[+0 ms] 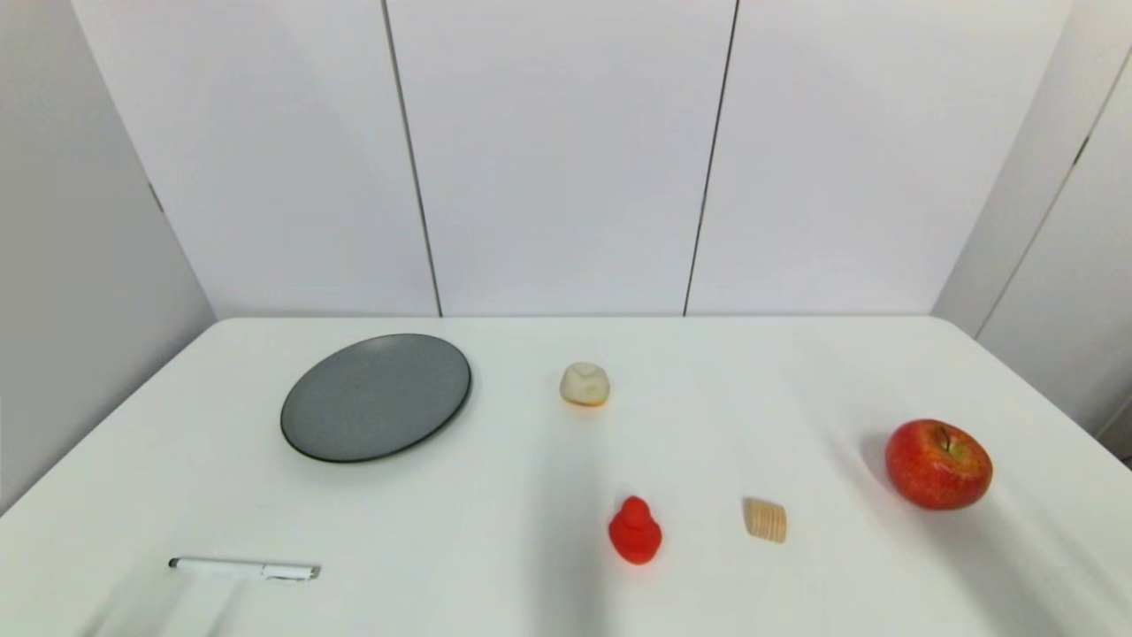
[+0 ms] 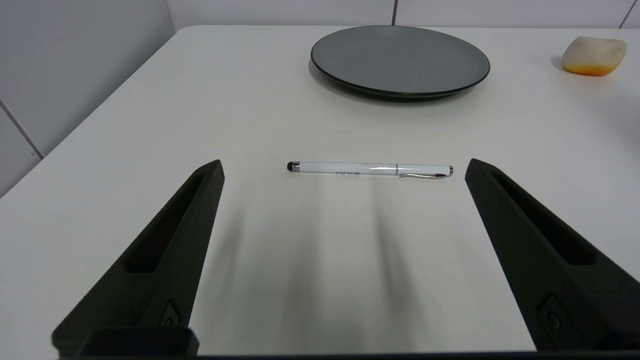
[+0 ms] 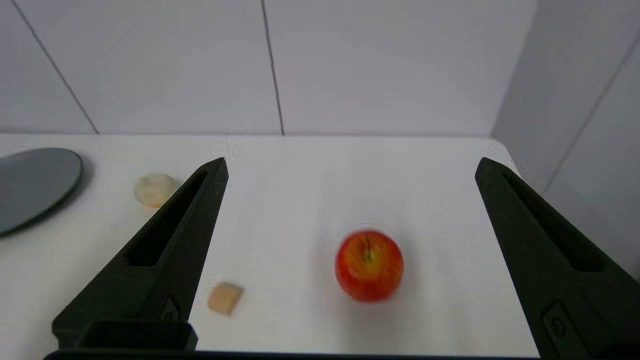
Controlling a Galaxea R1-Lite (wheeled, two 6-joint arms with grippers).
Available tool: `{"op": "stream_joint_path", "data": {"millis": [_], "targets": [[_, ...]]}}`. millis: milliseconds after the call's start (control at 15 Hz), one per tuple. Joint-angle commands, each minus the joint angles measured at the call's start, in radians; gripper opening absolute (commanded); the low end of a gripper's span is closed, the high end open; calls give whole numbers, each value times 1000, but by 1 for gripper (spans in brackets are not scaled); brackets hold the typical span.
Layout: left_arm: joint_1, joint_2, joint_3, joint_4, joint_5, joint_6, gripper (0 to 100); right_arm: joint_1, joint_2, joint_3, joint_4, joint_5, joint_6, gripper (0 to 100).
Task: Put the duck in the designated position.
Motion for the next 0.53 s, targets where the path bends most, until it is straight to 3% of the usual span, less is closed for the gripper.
{"op": "stream_joint_path", "data": {"millis": [67, 200, 467, 533], "targets": [[0, 0, 0, 0, 1, 0, 100, 54, 239, -221, -3, 26, -40, 100], [0, 0, 0, 0, 0, 0, 100, 115, 312, -304, -26, 37, -59, 100], [0, 0, 0, 0, 0, 0, 100, 225, 407, -315, -207, 43, -137, 100], [0, 0, 0, 0, 0, 0, 100, 244, 415, -313, -221, 62, -146, 100]]}}
